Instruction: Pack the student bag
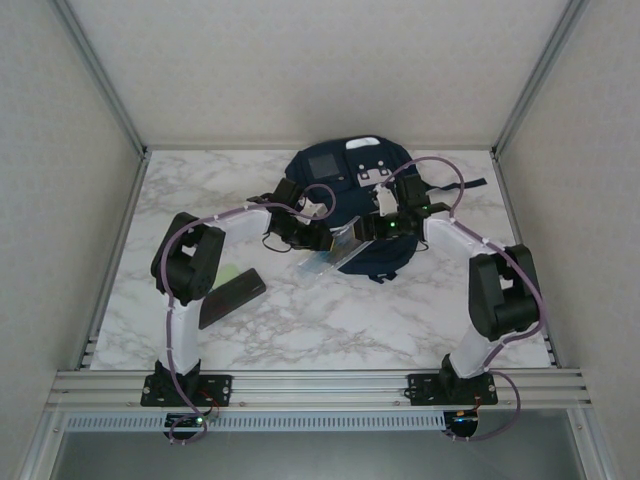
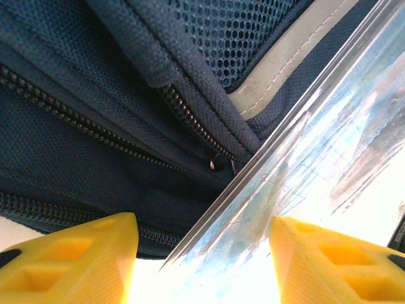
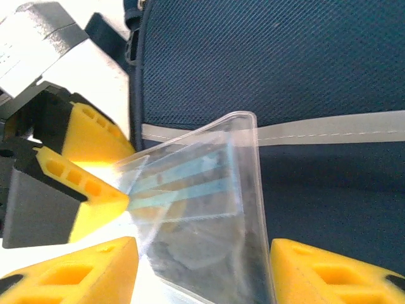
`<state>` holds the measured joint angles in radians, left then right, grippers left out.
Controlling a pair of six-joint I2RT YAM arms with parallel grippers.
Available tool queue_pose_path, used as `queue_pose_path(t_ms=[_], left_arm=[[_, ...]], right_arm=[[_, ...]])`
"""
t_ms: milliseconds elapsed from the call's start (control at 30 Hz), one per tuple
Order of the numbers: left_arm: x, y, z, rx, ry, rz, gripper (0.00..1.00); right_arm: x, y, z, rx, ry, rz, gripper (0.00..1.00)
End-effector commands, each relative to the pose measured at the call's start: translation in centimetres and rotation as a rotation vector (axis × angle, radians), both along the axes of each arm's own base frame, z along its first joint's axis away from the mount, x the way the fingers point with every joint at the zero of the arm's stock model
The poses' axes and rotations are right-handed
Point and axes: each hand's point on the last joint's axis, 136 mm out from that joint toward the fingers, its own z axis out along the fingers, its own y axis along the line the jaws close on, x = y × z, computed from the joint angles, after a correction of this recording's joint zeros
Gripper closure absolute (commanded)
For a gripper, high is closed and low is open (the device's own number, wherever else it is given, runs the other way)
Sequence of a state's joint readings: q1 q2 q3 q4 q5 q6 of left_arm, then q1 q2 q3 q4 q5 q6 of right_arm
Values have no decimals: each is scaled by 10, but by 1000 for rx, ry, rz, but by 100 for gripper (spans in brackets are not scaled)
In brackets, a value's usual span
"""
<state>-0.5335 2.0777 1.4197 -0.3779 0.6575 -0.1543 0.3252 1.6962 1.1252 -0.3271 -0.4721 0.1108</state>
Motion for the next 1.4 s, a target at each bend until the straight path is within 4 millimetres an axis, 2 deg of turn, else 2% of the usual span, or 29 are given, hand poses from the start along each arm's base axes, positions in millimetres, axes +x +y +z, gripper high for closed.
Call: queue_pose_path(t_ms=[0, 67, 233, 300, 400, 433, 533, 567, 667, 800, 900, 1033, 1067, 1133, 1167, 1233, 1367], left_arm=[[-13, -11, -6, -6, 51, -20, 43], [-12, -11, -5, -8, 47, -18, 43], [-11, -11, -1, -9, 40, -15, 43], [-11, -12, 0, -11, 38, -14, 43], [-10, -12, 2, -14, 34, -15, 42], [-11, -11, 2, -13, 35, -16, 42], [-12, -11, 2, -12, 34, -16, 42], [-12, -11, 2, -13, 34, -17, 42], [-12, -11, 3, -12, 31, -18, 42], [-11, -11, 5, -14, 28, -19, 42], [-11, -11, 6, -13, 24, -18, 42], [-9, -10, 5, -3, 20, -9, 41], [-8, -9, 5, 0, 18, -4, 41], [-7, -9, 4, 5, 19, 4, 41], [-7, -9, 5, 5, 19, 7, 40], [-4, -9, 7, 9, 14, 19, 38], [1, -4, 19, 39, -2, 53, 34]], right_arm=[[-10, 14, -11, 101, 99, 9, 44], [-12, 15, -17, 115, 117, 0, 46], [-13, 18, -15, 149, 129, -7, 53], [-11, 17, -18, 139, 141, -22, 52], [-7, 6, -31, 60, 162, -72, 43], [-6, 3, -34, 45, 164, -88, 31], [-3, -7, -43, -14, 170, -143, 23], [-3, -11, -46, -35, 169, -160, 15], [-2, -20, -49, -72, 159, -196, 14], [-5, -15, -48, -42, 173, -190, 15], [-9, -5, -40, 27, 199, -164, 26], [-19, 4, -26, 102, 223, -143, 65], [-21, 5, -22, 117, 218, -140, 71], [-23, 7, -16, 145, 215, -135, 76], [-24, 9, -15, 155, 217, -131, 81], [-25, 12, -11, 179, 220, -125, 98], [-23, 17, 0, 215, 215, -114, 100]])
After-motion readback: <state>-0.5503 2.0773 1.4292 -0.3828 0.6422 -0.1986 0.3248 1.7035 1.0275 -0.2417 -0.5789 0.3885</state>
